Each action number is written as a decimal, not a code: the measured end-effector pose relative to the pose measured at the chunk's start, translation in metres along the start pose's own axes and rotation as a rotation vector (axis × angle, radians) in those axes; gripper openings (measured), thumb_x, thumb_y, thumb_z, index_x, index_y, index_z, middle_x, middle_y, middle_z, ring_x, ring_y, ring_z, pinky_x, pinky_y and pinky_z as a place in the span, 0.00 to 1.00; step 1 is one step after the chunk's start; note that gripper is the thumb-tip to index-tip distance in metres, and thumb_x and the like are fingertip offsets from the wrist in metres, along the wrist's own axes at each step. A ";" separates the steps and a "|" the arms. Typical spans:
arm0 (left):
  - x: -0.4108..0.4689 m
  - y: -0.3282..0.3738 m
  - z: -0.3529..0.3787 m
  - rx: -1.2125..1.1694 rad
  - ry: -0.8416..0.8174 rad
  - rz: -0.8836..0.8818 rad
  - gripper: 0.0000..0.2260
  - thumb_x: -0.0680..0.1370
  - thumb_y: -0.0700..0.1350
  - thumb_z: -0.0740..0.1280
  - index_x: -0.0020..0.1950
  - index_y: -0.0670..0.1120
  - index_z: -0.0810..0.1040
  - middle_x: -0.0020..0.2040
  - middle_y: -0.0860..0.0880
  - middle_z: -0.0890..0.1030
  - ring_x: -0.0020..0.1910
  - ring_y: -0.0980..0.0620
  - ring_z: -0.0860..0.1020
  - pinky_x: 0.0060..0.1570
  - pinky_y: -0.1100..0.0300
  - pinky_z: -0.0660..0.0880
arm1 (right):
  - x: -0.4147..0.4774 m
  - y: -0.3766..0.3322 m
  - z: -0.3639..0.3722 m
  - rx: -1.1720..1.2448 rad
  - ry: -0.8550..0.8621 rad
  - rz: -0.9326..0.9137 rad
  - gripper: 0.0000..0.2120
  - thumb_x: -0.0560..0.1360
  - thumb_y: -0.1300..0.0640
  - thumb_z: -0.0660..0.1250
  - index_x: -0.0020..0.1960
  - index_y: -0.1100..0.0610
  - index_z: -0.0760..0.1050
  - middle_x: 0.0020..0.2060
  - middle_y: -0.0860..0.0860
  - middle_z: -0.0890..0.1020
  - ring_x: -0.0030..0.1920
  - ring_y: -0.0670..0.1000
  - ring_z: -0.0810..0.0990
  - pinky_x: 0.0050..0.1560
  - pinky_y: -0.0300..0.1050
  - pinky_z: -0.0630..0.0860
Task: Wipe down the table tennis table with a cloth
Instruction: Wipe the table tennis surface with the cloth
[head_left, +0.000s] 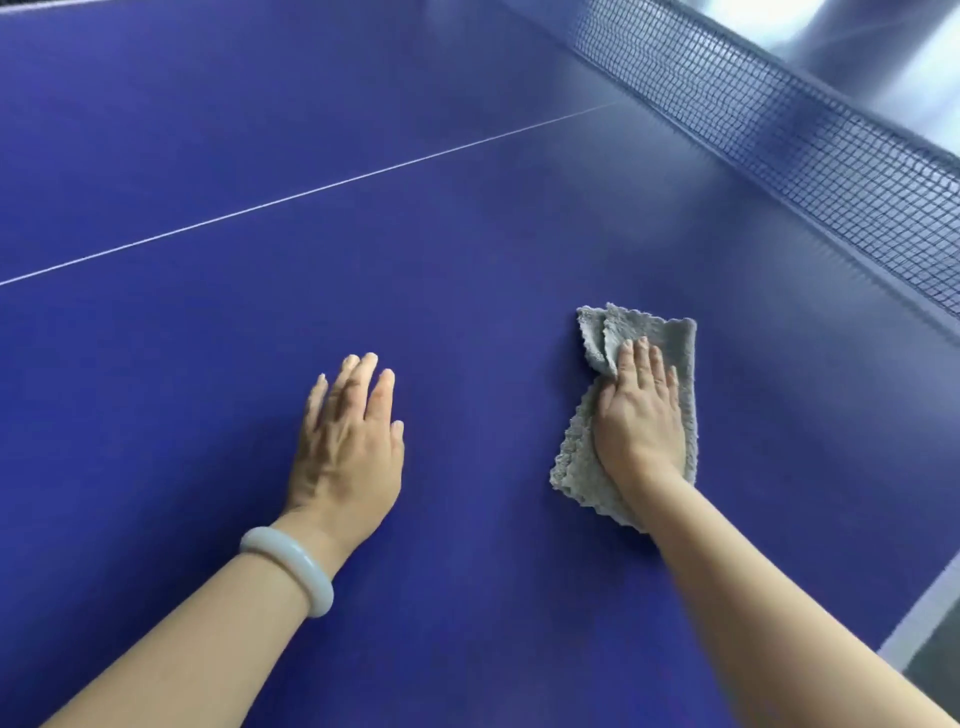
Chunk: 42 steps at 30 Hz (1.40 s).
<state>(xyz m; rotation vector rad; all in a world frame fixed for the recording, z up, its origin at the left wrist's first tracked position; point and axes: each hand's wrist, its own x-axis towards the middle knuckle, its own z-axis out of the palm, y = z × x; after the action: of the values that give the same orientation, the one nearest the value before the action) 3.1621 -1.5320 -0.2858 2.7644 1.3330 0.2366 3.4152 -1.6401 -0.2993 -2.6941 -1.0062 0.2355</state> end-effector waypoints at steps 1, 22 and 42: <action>0.008 0.012 0.005 -0.030 -0.021 -0.027 0.23 0.81 0.44 0.61 0.75 0.38 0.64 0.76 0.39 0.62 0.77 0.41 0.59 0.76 0.43 0.54 | -0.006 -0.006 0.005 0.004 0.014 0.012 0.26 0.84 0.56 0.44 0.81 0.57 0.44 0.81 0.51 0.44 0.80 0.48 0.40 0.79 0.46 0.36; 0.014 0.028 0.027 -0.102 0.022 -0.176 0.22 0.80 0.46 0.57 0.74 0.41 0.68 0.75 0.42 0.66 0.76 0.43 0.63 0.74 0.44 0.57 | 0.004 0.081 -0.019 -0.016 0.086 0.203 0.28 0.82 0.61 0.46 0.80 0.63 0.43 0.80 0.57 0.44 0.80 0.54 0.40 0.78 0.51 0.36; 0.015 0.025 0.026 -0.107 0.039 -0.173 0.22 0.79 0.45 0.63 0.73 0.41 0.70 0.73 0.42 0.69 0.74 0.43 0.65 0.74 0.44 0.60 | -0.063 0.041 -0.006 0.041 0.055 -0.001 0.26 0.82 0.59 0.47 0.80 0.60 0.51 0.80 0.54 0.52 0.80 0.49 0.44 0.78 0.47 0.40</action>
<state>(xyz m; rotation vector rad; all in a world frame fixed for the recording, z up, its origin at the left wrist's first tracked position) 3.1951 -1.5357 -0.3068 2.5527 1.5115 0.3417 3.3950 -1.7128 -0.3013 -2.6481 -0.9768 0.1781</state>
